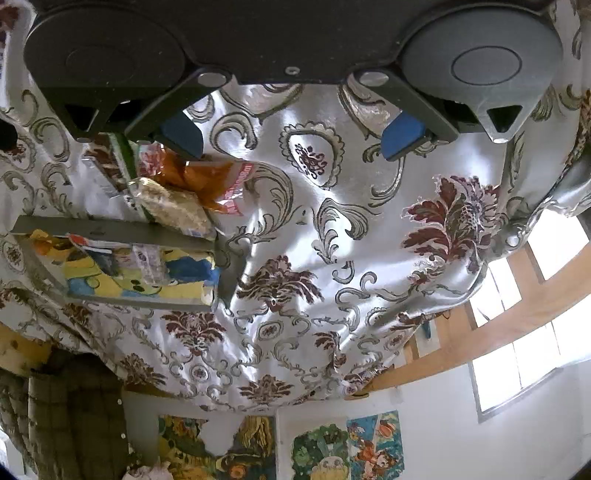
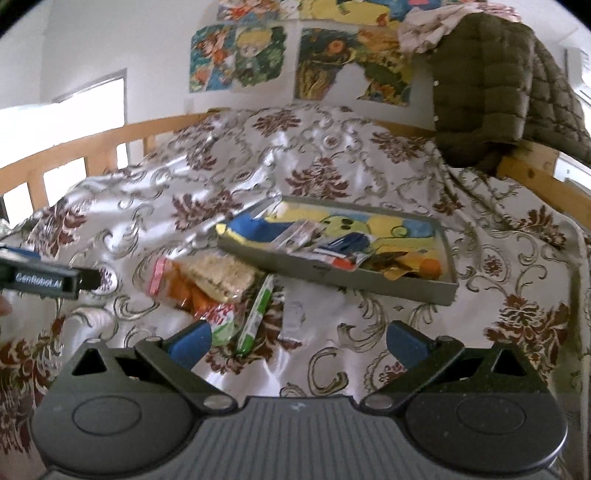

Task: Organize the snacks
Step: 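Move both tools back from the tray toward the remaining snacks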

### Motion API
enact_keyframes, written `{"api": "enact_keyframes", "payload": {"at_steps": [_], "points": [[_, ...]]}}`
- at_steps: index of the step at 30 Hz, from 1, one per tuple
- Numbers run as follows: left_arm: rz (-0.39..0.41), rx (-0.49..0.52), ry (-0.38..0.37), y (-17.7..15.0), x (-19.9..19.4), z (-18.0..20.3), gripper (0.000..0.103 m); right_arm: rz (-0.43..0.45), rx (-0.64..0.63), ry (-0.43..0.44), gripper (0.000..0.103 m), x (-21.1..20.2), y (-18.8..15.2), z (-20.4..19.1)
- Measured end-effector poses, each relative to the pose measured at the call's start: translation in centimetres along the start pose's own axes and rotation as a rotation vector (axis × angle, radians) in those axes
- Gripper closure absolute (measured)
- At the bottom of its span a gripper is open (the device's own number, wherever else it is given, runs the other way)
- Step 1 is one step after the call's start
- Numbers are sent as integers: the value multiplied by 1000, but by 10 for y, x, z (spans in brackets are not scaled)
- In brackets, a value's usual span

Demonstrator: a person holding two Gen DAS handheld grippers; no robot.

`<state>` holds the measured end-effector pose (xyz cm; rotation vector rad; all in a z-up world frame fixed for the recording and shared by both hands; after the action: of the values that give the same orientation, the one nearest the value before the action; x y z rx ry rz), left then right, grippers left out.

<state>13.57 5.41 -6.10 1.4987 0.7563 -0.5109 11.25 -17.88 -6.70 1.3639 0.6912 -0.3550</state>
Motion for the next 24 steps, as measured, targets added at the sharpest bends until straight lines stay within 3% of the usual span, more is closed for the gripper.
{"api": "enact_keyframes", "payload": {"at_steps": [13,24], "points": [[-7,12,-13,22,42,-4,1,-58,-146,41,0,38,2,-24],[-24,25,-80,35,79,4,1,10,-261,21,0,69,23,-44]]}}
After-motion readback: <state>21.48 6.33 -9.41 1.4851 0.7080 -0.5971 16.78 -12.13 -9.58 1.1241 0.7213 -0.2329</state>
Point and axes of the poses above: each gripper's, at about its wrist camera, not at the fingertips, and x roughly the way its jaws point, z to its right, y to its top, the point moved 9 cm from there along x, roughly the way its jaws point, and after that the axes turned 8 degrees about -z, right-handed, at the moved point
